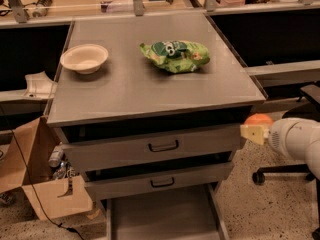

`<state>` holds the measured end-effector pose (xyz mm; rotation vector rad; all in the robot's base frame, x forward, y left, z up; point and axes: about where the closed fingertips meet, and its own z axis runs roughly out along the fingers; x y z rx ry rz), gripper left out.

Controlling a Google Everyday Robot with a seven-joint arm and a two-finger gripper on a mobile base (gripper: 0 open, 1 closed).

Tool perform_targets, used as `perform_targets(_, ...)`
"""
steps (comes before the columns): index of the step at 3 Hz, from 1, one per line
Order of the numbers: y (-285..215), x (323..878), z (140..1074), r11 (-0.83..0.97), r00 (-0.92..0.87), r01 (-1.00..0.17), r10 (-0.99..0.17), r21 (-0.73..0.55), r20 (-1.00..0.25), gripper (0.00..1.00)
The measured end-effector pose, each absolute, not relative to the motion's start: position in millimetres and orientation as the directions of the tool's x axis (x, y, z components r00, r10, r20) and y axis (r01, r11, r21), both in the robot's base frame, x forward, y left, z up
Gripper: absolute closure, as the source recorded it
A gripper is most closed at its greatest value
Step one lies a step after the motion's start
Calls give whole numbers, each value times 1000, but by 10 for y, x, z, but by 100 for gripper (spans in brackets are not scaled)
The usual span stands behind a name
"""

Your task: Pick orange can from bottom drawer and place on counter

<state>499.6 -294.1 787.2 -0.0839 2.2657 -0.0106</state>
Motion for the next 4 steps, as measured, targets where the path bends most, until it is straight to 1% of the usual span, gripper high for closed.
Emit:
perform_targets(1,-2906,5182,8213,995,-583,-64,-97,-73,-806,100)
perform_targets(2,-2947,5257,8225,997,-602,-58,-83,-59,-794,100)
perform_targets(4,-2944,5688,8845,985,-557,-123,-168,-119,-813,100)
